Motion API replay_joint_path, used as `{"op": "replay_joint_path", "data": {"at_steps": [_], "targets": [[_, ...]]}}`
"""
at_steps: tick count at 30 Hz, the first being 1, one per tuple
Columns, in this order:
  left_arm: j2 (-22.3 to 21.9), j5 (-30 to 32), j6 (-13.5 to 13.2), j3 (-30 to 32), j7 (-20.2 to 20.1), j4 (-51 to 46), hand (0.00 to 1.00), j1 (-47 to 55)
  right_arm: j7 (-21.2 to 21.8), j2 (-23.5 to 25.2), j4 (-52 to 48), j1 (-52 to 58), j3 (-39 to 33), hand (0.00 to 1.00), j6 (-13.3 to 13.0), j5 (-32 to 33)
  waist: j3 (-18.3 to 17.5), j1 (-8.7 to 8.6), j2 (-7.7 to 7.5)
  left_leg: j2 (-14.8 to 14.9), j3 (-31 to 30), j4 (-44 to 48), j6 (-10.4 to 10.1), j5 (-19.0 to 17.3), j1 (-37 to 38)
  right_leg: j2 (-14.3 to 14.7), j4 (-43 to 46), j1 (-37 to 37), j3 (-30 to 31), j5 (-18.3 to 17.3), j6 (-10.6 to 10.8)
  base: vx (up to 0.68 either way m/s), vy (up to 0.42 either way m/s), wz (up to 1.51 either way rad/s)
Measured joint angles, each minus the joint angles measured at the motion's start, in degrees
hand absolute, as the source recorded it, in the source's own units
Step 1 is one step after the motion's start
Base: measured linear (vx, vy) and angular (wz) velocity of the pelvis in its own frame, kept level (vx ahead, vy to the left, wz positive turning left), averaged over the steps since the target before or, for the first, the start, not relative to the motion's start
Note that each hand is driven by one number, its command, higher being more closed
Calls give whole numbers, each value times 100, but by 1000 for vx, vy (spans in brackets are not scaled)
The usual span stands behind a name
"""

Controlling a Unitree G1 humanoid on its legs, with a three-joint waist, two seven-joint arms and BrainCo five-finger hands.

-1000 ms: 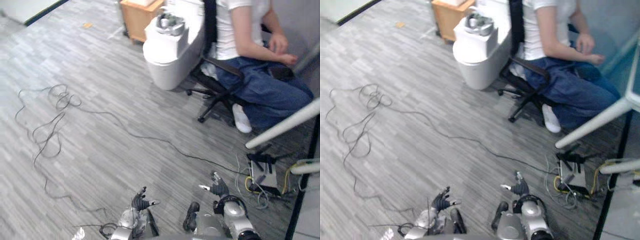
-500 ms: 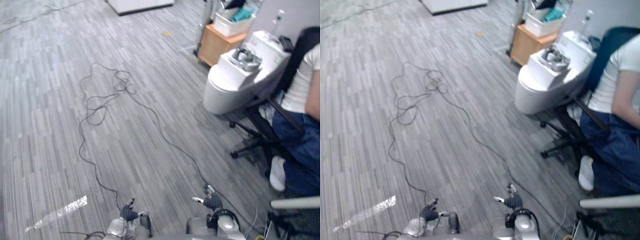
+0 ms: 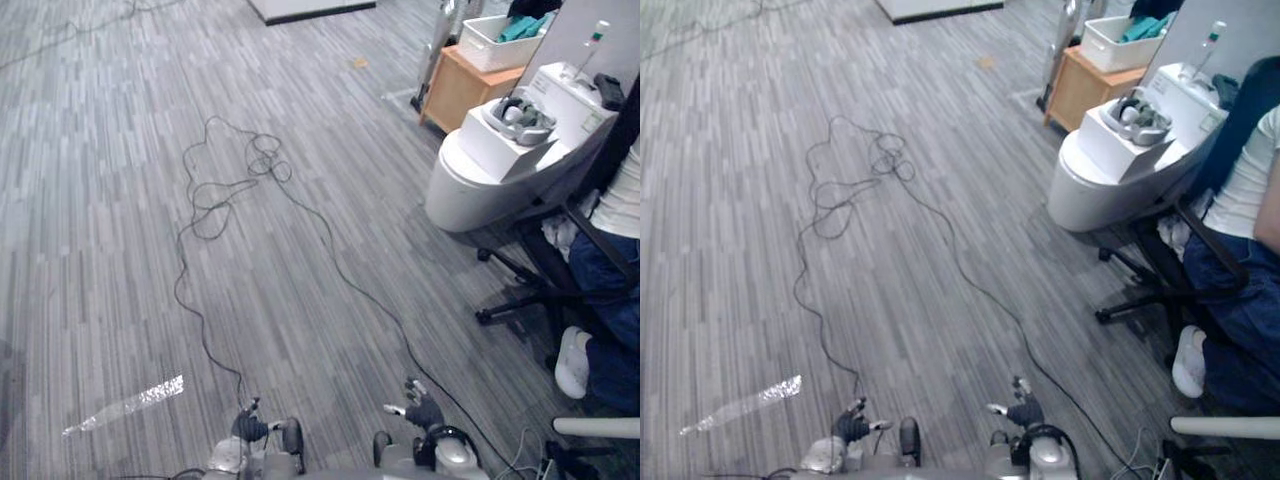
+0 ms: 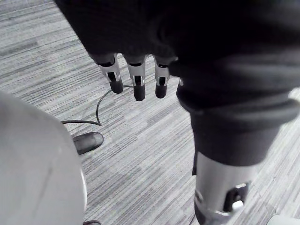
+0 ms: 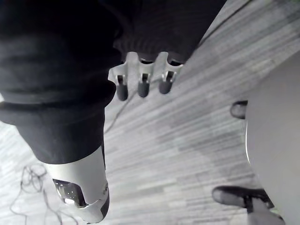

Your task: Organize washtable

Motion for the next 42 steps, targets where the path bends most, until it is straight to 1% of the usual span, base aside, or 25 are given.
{"op": "replay_joint_path", "data": {"at_steps": [1, 2, 3, 6, 10, 12, 13, 14, 15, 17, 19, 22, 23, 25, 27, 28, 29, 30, 32, 33, 34, 35, 37, 39, 42], "targets": [[-38, -78, 7, 56, 9, 21, 0, 6, 11, -25, -71, -43, 48, 0, -3, -29, 63, -34, 104, 32, -41, 136, 106, -161, 116, -41, 1244, -474, -74, 87, 138, 115, 95, 1], [-95, -87, 13, 108, 11, 37, 0, 9, 7, -60, -150, -76, 44, 0, -14, -27, 134, -45, 225, 70, -90, 196, 175, -268, 263, -60, 1706, -702, -171, -63, -36, 140, 116, 10], [-118, -85, 11, 142, 14, 41, 0, 14, 3, -80, -177, -52, 58, 0, -15, -28, 132, -49, 231, 102, -108, 239, 210, -343, 329, -61, 1781, -758, -222, -211, -234, 189, 103, 16], [-110, -130, 5, 205, 28, 61, 0, 16, 30, -122, -256, -45, 196, 0, -20, -25, 144, -27, 251, 229, -233, 497, 200, -698, 423, -25, 1757, -1382, -581, -383, -281, 239, 69, 23], [-114, -207, 11, 208, 61, 84, 0, 48, 115, -206, -404, -76, 189, 0, -23, -6, 178, -103, 276, 346, -555, 665, -198, -1073, 714, -24, 768, -2025, -517, 62, -214, 379, -35, 44], [-127, -208, 3, 280, 102, 100, 0, 120, 121, -219, -546, -25, 194, 0, -28, 24, 182, -229, 263, 413, -820, 681, -503, -1262, 902, -28, 894, -2106, -377, 169, -335, 545, -237, 98], [-122, -216, -12, 420, 108, 87, 0, 211, 122, -206, -594, 19, 217, 0, -28, 43, 131, -314, 201, 436, -971, 822, -684, -1373, 959, -31, 1037, -2134, -491, 341, -540, 517, -310, 96], [-88, -241, -19, 470, 119, 46, 0, 247, 120, -185, -588, 70, 249, 0, -27, 44, 73, -325, 97, 404, -1008, 978, -753, -1420, 907, -47, 998, -2139, -525, 563, -654, 536, -344, 99], [-105, -272, -1, 588, 145, 42, 0, 213, 131, -195, -546, 52, 282, 0, -23, 38, 12, -263, 116, 524, -961, 1447, -881, -1546, 706, 11, 1144, -2147, -598, 740, -705, 533, -352, 53], [-313, -326, -2, 663, 133, 13, 0, 185, 106, -332, -521, -73, 278, 0, -24, 61, 79, -160, 423, 985, -513, 2868, -1061, -1383, 89, 385, 846, -1831, -738, 539, -909, 512, -330, 2], [-399, -349, -15, 664, 120, -1, 0, 168, 101, -393, -401, -69, 283, 0, -18, 75, 125, -183, 544, 1267, -86, 3627, -1120, -1379, -87, 542, 498, -1342, -866, 530, -1001, 454, -245, -13], [-439, -362, -87, 761, 116, -51, 0, 141, 88, -439, -249, -70, 280, 0, -13, 81, 265, -182, 522, 1107, 565, 3693, -1031, -1680, -218, 592, -308, -350, -853, 509, -1089, 427, -168, 9], [-473, -438, -107, 850, 122, -121, 0, 157, 86, -448, -137, -108, 282, 0, 6, 60, 300, -119, 494, 932, 748, 3542, -834, -1802, -434, 586, -594, -41, -850, 487, -1161, 270, -34, 12], [-490, -493, -123, 880, 115, -187, 0, 168, 86, -462, -36, -186, 289, 0, 7, -7, 331, 27, 546, 631, 939, 3113, -657, -1843, -921, 583, -979, 335, -867, 386, -1304, 215, 48, 11], [-625, -616, -148, 1033, 114, -362, 0, 188, 86, -462, -18, -215, 296, 0, 12, -30, 378, 175, 661, 513, 1058, 2416, -471, -1516, -1372, 638, -1217, 614, -927, 333, -1258, 186, 106, -4], [-716, -689, -190, 1125, 114, -402, 0, 207, 89, -450, -17, -184, 321, 0, 12, -35, 380, 293, 783, 591, 1104, 1903, -406, -1145, -1541, 775, -1340, 802, -883, 263, -1148, 269, 200, -35], [-750, -733, -221, 1214, 112, -412, 0, 206, 89, -454, 1, -170, 351, 0, 21, -36, 377, 365, 782, 680, 1121, 1937, -187, -772, -1511, 810, -1362, 915, -797, 212, -1090, 330, 234, -48], [-745, -737, -233, 1312, 110, -412, 0, 212, 88, -394, -2, -163, 459, 0, 27, -49, 335, 443, 712, 618, 1191, 1910, 91, -567, -1378, 751, -1384, 1063, -695, 126, -1013, 417, 271, -41], [-692, -738, -231, 1402, 104, -453, 0, 213, 100, -286, 17, -81, 544, 0, 26, -100, 266, 450, 433, 373, 1275, 1962, 316, -689, -1281, 484, -1309, 1165, -691, -56, -804, 372, 215, -13], [-688, -738, -218, 1508, 101, -450, 0, 211, 103, -259, 96, -27, 535, 0, 43, -144, 241, 454, 326, 175, 1250, 1968, 524, -825, -1186, 323, -958, 1148, -691, -145, -531, 423, 220, 7], [-688, -739, -192, 1533, 115, -413, 0, 212, 100, -254, 88, -42, 514, 0, 66, -189, 241, 440, 330, 41, 1196, 1898, 617, -899, -980, 152, -35, 875, -689, -285, -306, 430, 236, 14], [-685, -738, -167, 1507, 111, -381, 0, 211, 108, -277, 64, -42, 491, 0, 64, -222, 238, 416, 341, -28, 1134, 1831, 658, -928, -837, 67, 560, 701, -677, -312, -259, 495, 307, 48], [-474, -692, -41, 1126, 100, -258, 0, 182, 112, -277, -39, -25, 251, 0, 32, -258, 313, 112, 264, -440, 417, 1506, 824, -1022, -90, -86, 3456, -175, -355, -201, 81, 520, 264, 146], [-426, -680, 19, 1017, 105, -164, 0, 148, 106, -297, -40, 0, 124, 0, 46, -257, 342, 55, 243, -555, 66, 1339, 797, -1077, 361, -14, 3960, -488, -388, -442, -119, 400, 89, 141], [-478, -648, 38, 1005, 110, -137, 0, 134, 110, -336, -113, 32, 19, 0, 50, -201, 376, 64, 285, -563, -373, 941, 662, -1155, 1150, 180, 3353, -1277, -566, -771, -458, 550, 69, 91]]}}
